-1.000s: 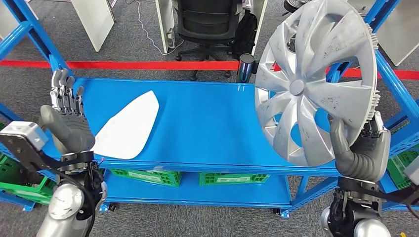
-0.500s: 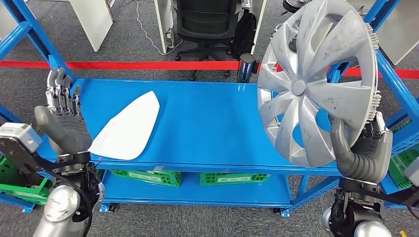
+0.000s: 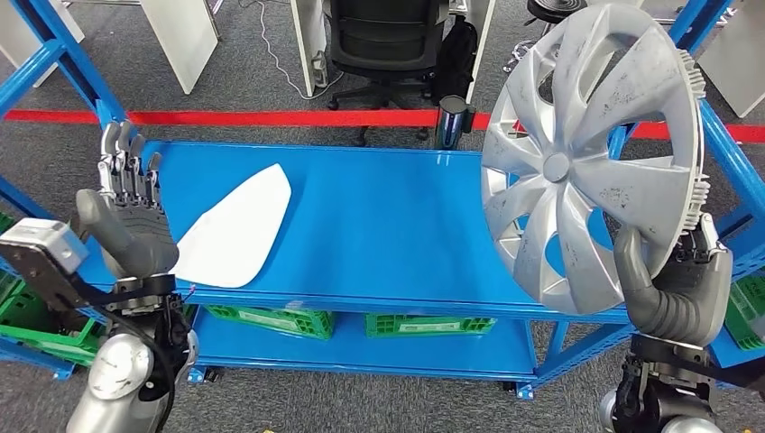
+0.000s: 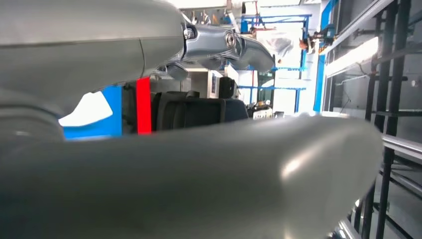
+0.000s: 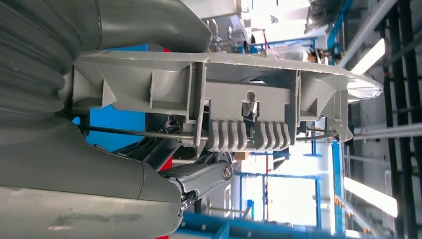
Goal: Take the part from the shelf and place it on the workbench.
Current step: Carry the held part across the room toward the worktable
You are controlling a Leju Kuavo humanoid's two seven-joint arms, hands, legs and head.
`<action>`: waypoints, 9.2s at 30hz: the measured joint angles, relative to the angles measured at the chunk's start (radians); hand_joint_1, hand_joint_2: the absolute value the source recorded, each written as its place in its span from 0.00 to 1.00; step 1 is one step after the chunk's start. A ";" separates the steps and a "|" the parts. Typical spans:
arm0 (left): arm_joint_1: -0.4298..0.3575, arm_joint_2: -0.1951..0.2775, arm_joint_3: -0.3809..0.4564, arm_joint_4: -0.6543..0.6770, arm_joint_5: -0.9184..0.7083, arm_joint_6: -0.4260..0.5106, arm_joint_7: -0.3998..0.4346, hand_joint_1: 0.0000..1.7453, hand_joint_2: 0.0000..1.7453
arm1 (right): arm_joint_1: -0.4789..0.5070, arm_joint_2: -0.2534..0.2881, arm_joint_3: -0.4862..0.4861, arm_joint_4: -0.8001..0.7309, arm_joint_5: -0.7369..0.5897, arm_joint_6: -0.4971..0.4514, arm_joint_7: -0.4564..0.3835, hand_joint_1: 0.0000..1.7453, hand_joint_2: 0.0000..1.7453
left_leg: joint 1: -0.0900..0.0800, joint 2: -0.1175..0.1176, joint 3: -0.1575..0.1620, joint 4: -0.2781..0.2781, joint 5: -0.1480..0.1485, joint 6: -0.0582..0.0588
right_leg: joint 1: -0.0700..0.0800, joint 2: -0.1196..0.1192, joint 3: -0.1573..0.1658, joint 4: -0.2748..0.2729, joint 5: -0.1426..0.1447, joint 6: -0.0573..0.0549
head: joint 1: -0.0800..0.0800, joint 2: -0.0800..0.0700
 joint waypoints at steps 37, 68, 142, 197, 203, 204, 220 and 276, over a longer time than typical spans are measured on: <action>-0.003 0.012 -0.013 -0.010 0.003 -0.002 0.001 0.00 0.00 | -0.006 -0.008 -0.002 -0.003 0.002 -0.001 0.005 1.00 1.00 | 0.003 0.001 -0.083 0.164 -0.097 -0.008 | 0.017 -0.016 0.056 -0.070 0.015 -0.047 | -0.009 0.000; 0.015 0.021 -0.009 -0.015 0.006 0.009 0.002 0.00 0.00 | -0.016 -0.016 0.007 -0.002 0.159 -0.069 0.164 1.00 1.00 | 0.016 -0.003 -0.114 0.201 -0.088 -0.021 | 0.021 -0.020 0.073 -0.065 -0.009 -0.050 | 0.003 0.000; 0.034 0.027 0.011 -0.027 -0.001 0.008 0.006 0.00 0.00 | -0.021 -0.035 0.057 0.002 0.128 -0.023 0.192 1.00 1.00 | 0.018 0.002 0.039 -0.013 -0.017 0.018 | 0.005 -0.005 -0.053 0.083 -0.047 0.023 | -0.024 0.000; 0.025 0.038 0.009 -0.054 -0.016 -0.016 0.058 0.00 0.00 | 0.003 -0.027 0.054 0.008 0.117 -0.071 0.167 1.00 1.00 | 0.013 0.001 0.082 0.001 -0.084 -0.011 | 0.010 -0.006 -0.048 -0.002 0.042 -0.009 | -0.047 0.000; 0.016 0.040 0.009 -0.053 -0.012 -0.026 0.065 0.00 0.00 | 0.015 -0.026 0.053 0.008 0.127 -0.081 0.173 1.00 1.00 | 0.016 0.003 0.062 -0.018 -0.041 0.023 | 0.001 -0.005 -0.100 0.067 -0.004 0.024 | -0.043 0.000; 0.014 0.040 0.009 -0.052 -0.012 -0.026 0.066 0.00 0.00 | 0.016 -0.026 0.053 0.008 0.128 -0.081 0.173 1.00 1.00 | 0.016 0.003 0.054 -0.018 -0.034 0.026 | -0.001 -0.005 -0.118 0.126 -0.047 0.029 | -0.037 0.000; 0.020 0.043 0.011 -0.047 -0.004 -0.014 0.047 0.00 0.00 | 0.017 -0.024 0.053 0.005 0.148 -0.086 0.193 1.00 1.00 | 0.017 0.003 -0.086 0.152 -0.097 -0.028 | 0.003 -0.009 0.038 -0.027 -0.016 -0.028 | -0.034 0.000; 0.017 0.056 0.030 -0.063 -0.011 0.006 0.043 0.00 0.00 | 0.002 -0.019 0.048 0.003 0.113 -0.084 0.171 1.00 1.00 | 0.009 0.007 -0.011 -0.017 0.029 -0.005 | 0.000 0.001 0.078 -0.012 -0.064 0.012 | -0.035 0.000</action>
